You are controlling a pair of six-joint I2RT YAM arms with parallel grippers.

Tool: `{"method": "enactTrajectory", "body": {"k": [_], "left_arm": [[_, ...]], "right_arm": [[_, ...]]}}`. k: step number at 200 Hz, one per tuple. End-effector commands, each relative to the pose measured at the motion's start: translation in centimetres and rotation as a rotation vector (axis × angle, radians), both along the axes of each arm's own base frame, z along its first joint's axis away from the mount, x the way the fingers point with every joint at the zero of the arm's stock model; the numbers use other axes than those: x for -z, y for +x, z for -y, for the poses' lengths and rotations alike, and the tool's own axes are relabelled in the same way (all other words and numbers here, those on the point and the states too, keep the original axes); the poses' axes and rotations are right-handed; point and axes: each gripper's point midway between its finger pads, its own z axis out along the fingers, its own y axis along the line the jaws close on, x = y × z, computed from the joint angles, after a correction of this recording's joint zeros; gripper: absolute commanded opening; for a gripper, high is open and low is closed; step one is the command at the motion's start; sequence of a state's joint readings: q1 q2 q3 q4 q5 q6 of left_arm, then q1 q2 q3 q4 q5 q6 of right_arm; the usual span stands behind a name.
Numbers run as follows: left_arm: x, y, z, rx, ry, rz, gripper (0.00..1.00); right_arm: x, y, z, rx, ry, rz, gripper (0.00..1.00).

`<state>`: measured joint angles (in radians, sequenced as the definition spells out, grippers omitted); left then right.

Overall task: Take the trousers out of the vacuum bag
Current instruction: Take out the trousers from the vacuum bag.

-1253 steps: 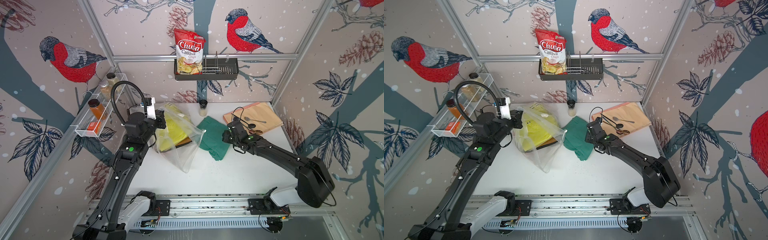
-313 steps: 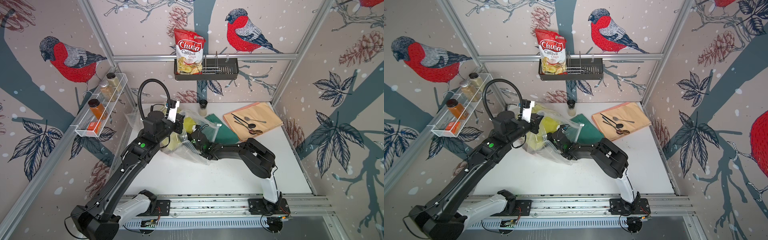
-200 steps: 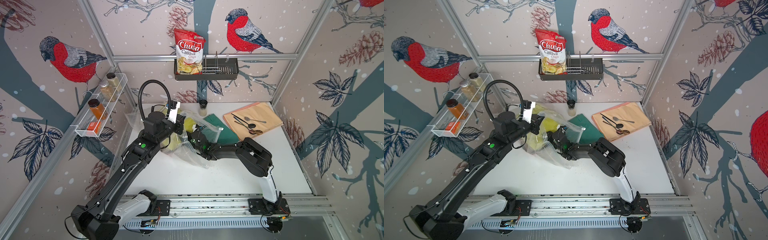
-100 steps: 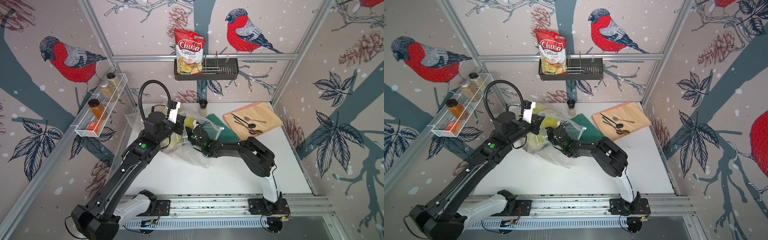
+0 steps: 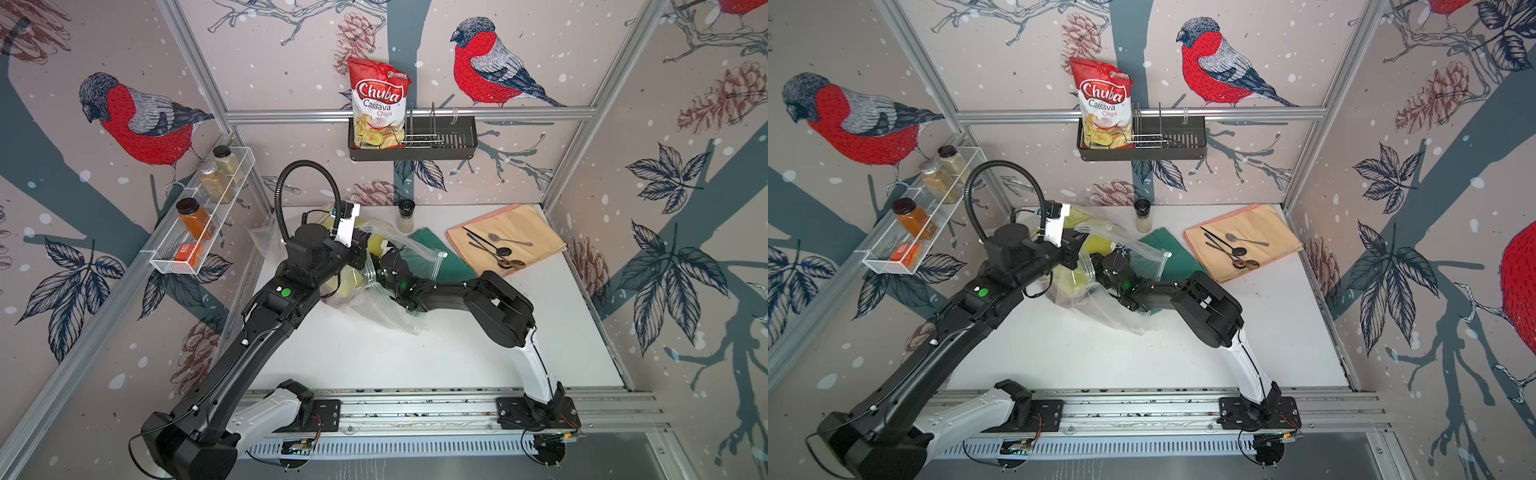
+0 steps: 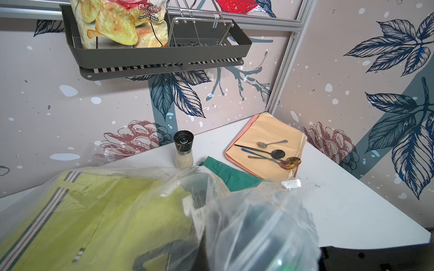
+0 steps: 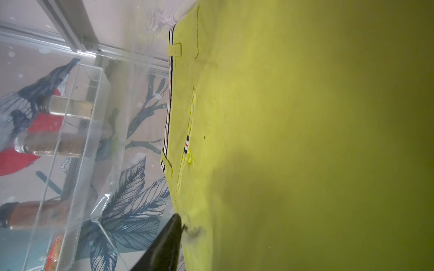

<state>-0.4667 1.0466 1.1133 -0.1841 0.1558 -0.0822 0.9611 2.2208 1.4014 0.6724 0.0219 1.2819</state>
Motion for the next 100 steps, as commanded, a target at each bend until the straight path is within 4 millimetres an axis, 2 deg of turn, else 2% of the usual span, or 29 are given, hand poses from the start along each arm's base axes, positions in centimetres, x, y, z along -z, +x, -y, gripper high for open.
{"method": "enactTrajectory", "body": {"k": [1,48,100], "left_arm": [[-2.3,-0.2,0.4,0.021,-0.041,0.069,0.00],[-2.2,-0.4,0.4,0.028,-0.042,0.069,0.00],[-2.1,-0.6,0.3,0.029,-0.041,0.065,0.00]], "right_arm": [[-1.1,0.4,-0.5,-0.005,0.040,0.032,0.54],[-0.4,1.3,-1.0,-0.009,0.039,0.035,0.54],[-0.7,2.2,-0.8,0.008,0.006,0.083,0.52]]}}
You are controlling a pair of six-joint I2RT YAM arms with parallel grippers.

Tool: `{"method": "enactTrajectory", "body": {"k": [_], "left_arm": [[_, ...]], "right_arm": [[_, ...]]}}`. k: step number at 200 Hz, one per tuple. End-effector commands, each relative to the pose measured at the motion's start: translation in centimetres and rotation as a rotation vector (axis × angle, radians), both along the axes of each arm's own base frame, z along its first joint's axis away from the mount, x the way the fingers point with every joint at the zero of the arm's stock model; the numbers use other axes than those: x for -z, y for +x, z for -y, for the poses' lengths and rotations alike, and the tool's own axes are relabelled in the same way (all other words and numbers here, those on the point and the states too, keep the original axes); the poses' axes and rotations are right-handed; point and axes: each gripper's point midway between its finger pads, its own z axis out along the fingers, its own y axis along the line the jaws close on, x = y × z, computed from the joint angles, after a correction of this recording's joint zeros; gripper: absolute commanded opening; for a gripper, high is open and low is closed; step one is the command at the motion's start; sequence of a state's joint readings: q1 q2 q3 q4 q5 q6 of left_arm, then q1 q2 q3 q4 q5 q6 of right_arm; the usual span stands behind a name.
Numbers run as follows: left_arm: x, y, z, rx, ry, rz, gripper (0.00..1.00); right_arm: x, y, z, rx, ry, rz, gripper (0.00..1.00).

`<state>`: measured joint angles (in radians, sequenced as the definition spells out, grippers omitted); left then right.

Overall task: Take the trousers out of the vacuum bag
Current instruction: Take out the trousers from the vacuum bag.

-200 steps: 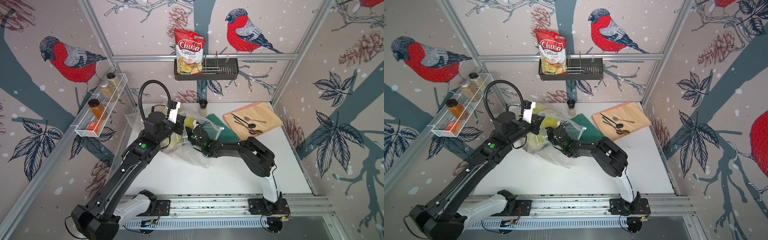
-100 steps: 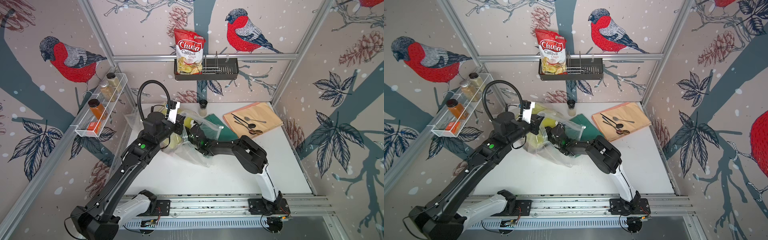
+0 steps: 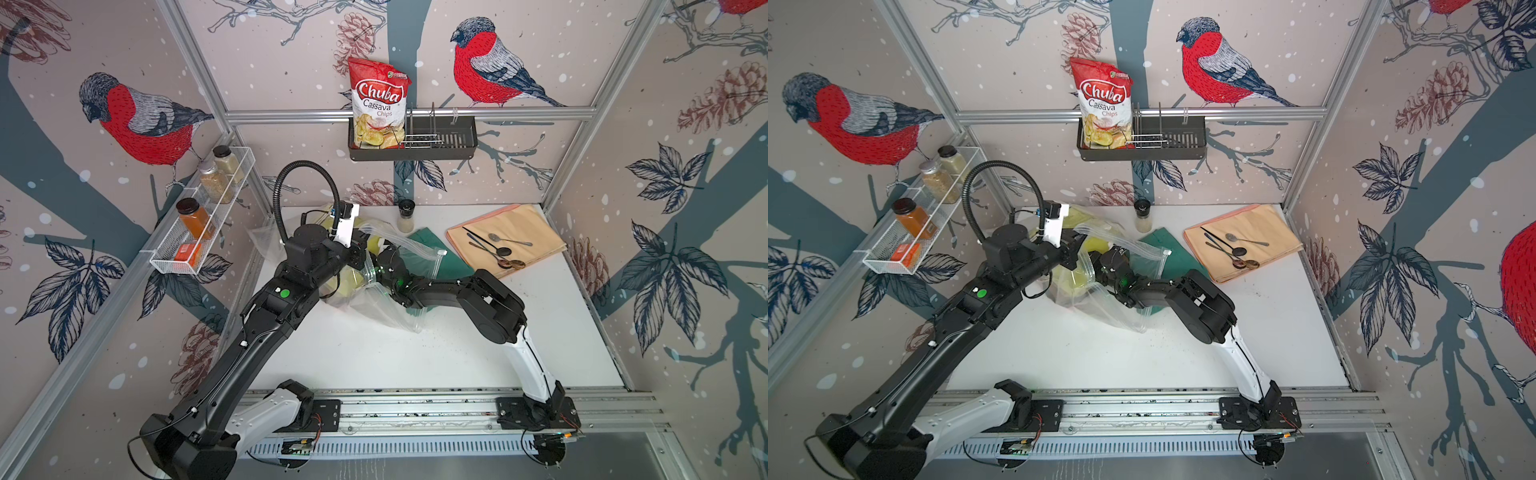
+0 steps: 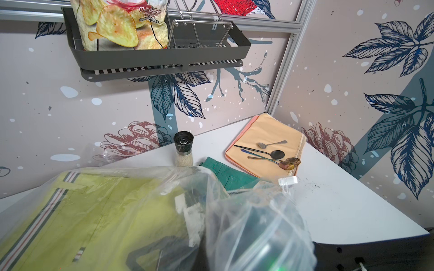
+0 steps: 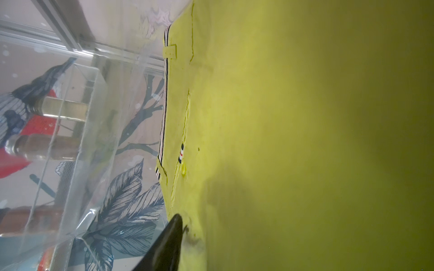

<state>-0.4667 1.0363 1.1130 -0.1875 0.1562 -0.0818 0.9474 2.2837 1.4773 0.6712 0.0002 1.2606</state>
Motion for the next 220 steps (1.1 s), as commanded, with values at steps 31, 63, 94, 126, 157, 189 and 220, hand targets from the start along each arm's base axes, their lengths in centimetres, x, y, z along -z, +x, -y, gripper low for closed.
{"method": "enactTrajectory", "body": {"k": [31,63,94,126,157,189,220], "left_arm": [[-1.8,-0.5,0.4,0.028,-0.043,0.059,0.00],[-1.6,-0.3,0.5,0.028,-0.048,0.056,0.00],[-0.9,0.0,0.6,0.024,-0.047,0.049,0.00],[0.1,0.7,0.9,0.022,-0.049,0.031,0.00],[0.5,1.1,1.4,0.033,-0.060,0.027,0.00],[0.6,1.6,1.5,0.026,-0.060,0.028,0.00],[0.6,1.9,1.6,0.027,-0.064,0.025,0.00]], "right_arm": [[-0.4,1.9,0.7,0.031,-0.019,0.062,0.37],[0.0,1.8,1.2,0.033,-0.051,0.069,0.19],[-0.5,1.6,1.7,0.033,-0.078,0.083,0.05],[-1.1,1.1,2.1,0.039,-0.153,0.115,0.00],[-2.5,0.6,1.8,0.026,-0.206,0.155,0.00],[-3.8,0.0,1.9,0.027,-0.239,0.175,0.00],[-4.5,-1.0,2.6,0.039,-0.271,0.196,0.00]]}}
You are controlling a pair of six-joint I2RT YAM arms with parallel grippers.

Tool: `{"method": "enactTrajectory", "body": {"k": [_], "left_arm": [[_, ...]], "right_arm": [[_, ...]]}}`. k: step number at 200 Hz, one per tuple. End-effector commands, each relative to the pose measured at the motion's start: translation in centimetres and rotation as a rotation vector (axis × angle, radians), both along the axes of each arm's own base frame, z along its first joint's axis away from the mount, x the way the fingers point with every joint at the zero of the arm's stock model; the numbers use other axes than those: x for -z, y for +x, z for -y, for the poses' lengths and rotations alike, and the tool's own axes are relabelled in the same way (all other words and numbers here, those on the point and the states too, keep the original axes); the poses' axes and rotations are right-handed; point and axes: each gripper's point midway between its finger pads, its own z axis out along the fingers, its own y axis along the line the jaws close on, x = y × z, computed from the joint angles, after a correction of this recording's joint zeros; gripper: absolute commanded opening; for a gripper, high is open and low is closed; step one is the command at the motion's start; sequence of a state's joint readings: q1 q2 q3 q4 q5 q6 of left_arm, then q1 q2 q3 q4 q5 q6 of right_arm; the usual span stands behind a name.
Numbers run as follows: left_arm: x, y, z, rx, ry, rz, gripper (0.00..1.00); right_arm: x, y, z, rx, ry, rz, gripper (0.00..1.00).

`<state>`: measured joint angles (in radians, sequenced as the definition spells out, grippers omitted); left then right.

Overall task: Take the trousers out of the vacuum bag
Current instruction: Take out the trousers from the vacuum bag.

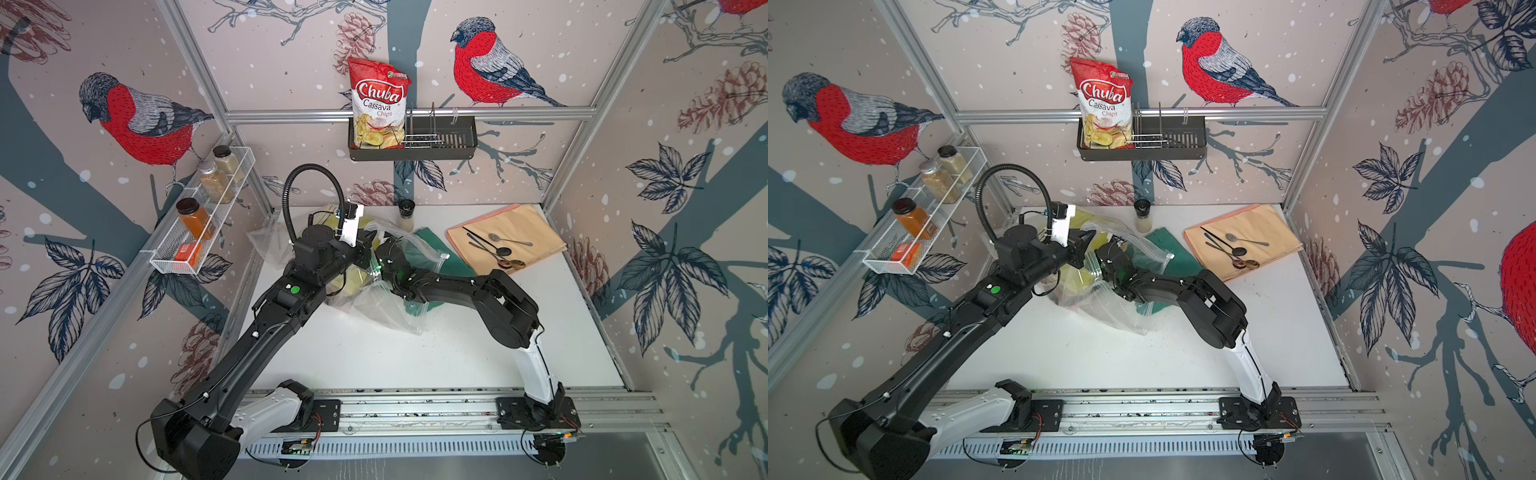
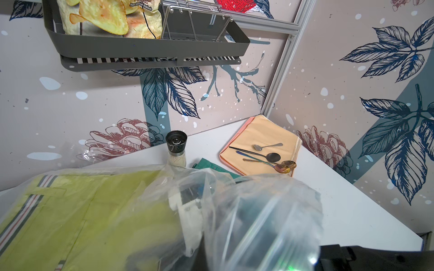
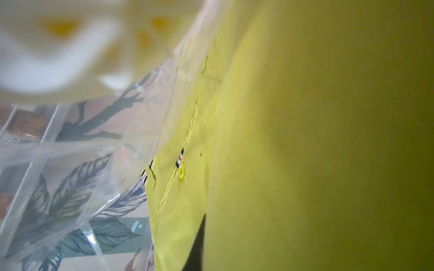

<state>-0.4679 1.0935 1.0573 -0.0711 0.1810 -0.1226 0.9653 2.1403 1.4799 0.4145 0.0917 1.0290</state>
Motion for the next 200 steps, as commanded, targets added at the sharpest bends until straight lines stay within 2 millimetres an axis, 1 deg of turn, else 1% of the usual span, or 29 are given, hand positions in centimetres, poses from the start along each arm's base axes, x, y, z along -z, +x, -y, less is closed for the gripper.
{"method": "enactTrajectory", "body": {"k": [1,58,133,200], "left_arm": [[-1.3,0.3,0.4,0.010,-0.027,0.048,0.00],[-1.2,0.5,0.6,0.017,-0.021,0.041,0.00],[0.3,1.1,2.0,0.073,-0.006,-0.004,0.00],[1.1,1.2,2.4,0.096,0.004,-0.025,0.00]], "right_arm": [[-1.6,-0.2,0.7,0.025,-0.029,0.067,0.00],[-2.5,-1.3,1.6,0.021,-0.056,0.078,0.00],[-5.6,-2.4,3.1,0.025,-0.105,0.136,0.00],[-7.3,-3.0,4.2,0.017,-0.130,0.162,0.00]]}}
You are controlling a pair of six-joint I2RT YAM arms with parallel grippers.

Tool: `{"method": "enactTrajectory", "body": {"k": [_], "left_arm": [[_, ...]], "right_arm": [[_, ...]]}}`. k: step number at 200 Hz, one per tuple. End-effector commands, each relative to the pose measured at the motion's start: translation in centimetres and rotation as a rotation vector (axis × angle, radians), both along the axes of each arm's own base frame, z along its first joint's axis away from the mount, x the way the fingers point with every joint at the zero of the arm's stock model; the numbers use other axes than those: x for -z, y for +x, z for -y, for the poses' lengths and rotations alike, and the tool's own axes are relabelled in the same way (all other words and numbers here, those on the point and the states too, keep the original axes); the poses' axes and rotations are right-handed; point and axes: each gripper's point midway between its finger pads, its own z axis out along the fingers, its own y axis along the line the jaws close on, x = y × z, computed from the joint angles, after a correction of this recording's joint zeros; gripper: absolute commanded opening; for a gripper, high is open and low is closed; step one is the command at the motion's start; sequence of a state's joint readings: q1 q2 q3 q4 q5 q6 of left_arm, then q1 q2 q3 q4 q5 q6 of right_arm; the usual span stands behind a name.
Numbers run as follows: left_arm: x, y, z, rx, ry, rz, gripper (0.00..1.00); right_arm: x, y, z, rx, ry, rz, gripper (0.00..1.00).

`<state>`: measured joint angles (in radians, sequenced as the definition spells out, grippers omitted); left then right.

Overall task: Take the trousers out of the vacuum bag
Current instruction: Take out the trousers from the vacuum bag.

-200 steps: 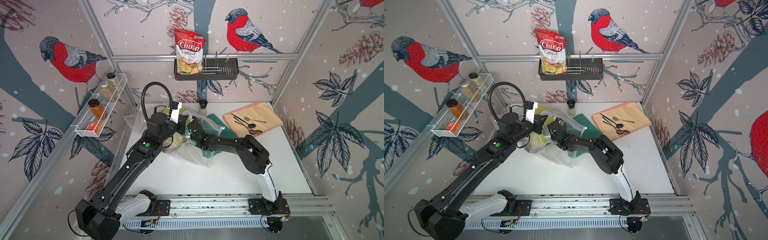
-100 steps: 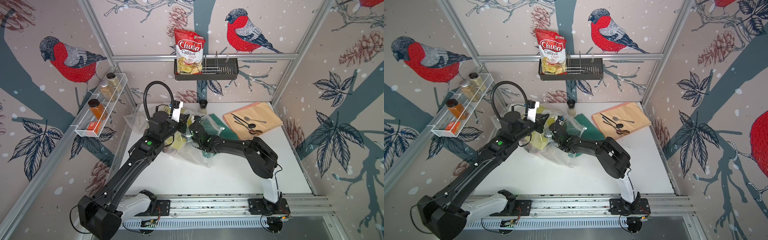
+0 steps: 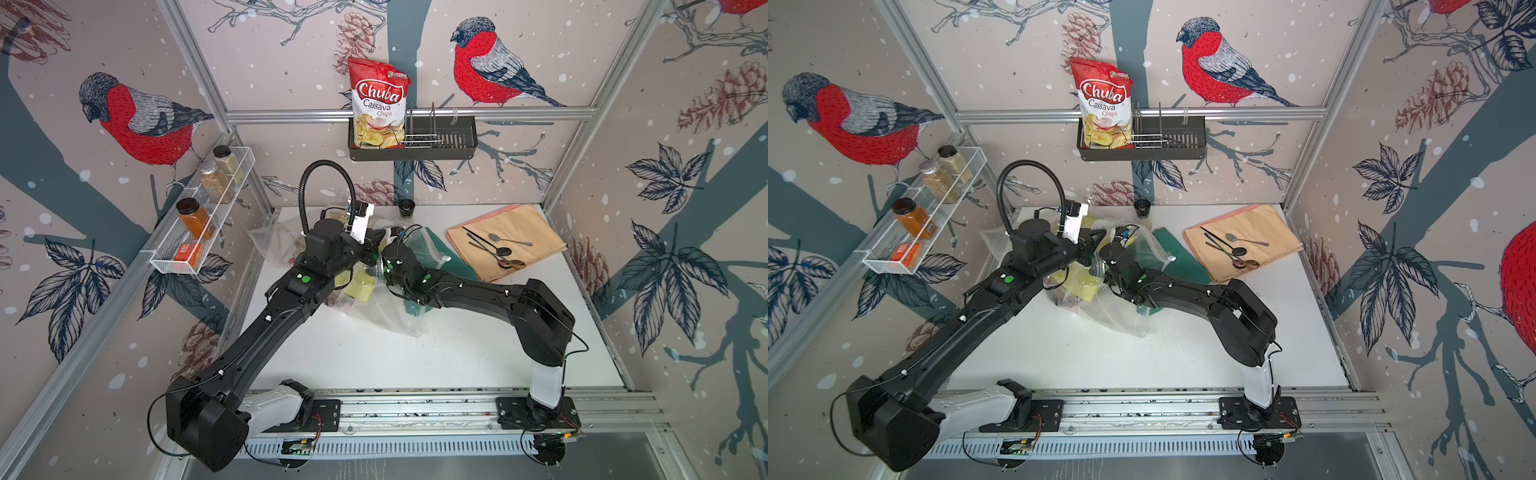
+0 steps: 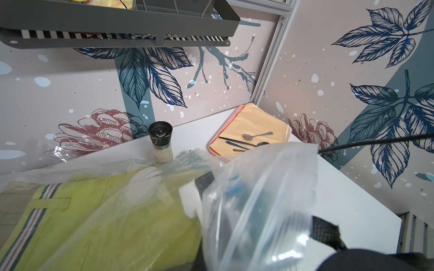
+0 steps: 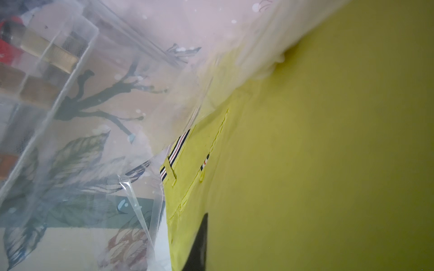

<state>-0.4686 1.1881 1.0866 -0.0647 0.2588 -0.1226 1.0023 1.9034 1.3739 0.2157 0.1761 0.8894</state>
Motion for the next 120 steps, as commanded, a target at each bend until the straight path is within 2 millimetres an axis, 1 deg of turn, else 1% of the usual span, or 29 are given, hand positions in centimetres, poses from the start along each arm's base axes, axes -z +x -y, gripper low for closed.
{"method": "enactTrajectory", "body": {"k": [1,22,54,120], "left_arm": [[-0.8,0.1,0.3,0.019,-0.010,0.035,0.00],[-0.5,0.1,0.4,0.021,0.002,0.031,0.00],[0.0,0.4,0.4,0.015,0.011,0.023,0.00],[0.9,0.8,1.3,0.043,-0.018,0.002,0.00]], "right_arm": [[-2.9,0.4,0.3,0.015,0.029,0.077,0.00],[-3.5,0.0,0.7,0.002,0.018,0.082,0.00],[-5.2,-0.7,1.5,-0.007,-0.002,0.105,0.00],[-7.6,-1.6,3.3,-0.005,-0.003,0.133,0.00]]}}
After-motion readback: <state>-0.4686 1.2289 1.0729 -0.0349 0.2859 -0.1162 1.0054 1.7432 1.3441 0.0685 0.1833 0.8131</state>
